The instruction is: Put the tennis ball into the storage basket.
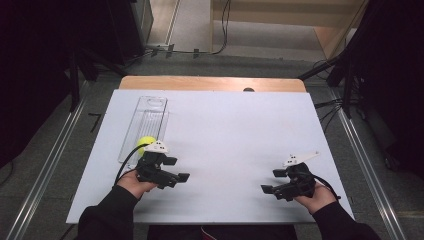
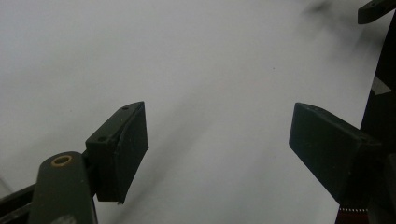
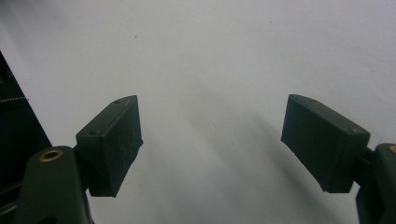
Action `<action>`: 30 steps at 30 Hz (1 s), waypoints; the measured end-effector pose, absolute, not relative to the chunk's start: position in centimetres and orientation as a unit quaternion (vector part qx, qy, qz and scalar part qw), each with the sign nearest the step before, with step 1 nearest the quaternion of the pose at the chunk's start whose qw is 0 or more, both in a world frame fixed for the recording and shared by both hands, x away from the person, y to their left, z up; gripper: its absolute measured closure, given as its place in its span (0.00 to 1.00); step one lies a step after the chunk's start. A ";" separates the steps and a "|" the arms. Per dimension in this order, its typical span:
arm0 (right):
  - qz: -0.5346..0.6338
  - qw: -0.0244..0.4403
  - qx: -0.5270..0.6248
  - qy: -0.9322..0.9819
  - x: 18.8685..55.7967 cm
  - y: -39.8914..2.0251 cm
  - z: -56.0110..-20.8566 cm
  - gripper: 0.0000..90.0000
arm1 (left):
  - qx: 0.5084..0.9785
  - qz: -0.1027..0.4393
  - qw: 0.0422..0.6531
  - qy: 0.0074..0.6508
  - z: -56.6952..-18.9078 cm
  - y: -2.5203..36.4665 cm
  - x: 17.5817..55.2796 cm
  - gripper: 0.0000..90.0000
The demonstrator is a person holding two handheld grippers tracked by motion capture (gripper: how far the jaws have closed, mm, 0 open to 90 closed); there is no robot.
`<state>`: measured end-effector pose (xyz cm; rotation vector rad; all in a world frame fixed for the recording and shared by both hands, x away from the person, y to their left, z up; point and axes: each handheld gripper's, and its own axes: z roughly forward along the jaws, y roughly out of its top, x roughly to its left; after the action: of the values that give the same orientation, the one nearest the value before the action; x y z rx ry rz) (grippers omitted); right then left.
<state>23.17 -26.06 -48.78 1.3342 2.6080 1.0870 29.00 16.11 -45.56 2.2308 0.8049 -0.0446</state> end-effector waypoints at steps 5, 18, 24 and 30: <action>0.348 0.009 0.427 0.835 23.2 -26.1 -48.8 0.20 | 0.870 -0.015 0.376 0.319 -45.5 16.5 28.6 0.22; 0.347 0.009 0.427 0.835 23.2 -26.1 -48.8 0.20 | 0.872 -0.012 0.370 0.321 -45.8 17.4 27.7 0.22; 0.347 0.009 0.428 0.834 23.2 -26.1 -48.8 0.20 | 0.872 -0.012 0.371 0.319 -45.7 17.7 27.6 0.22; 0.347 0.009 0.428 0.834 23.2 -26.1 -48.8 0.20 | 0.870 -0.009 0.374 0.320 -45.6 17.9 27.5 0.22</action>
<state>23.17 -26.07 -48.83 1.3378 2.6069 1.0833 27.48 17.94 -45.65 2.2287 0.8205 -0.0238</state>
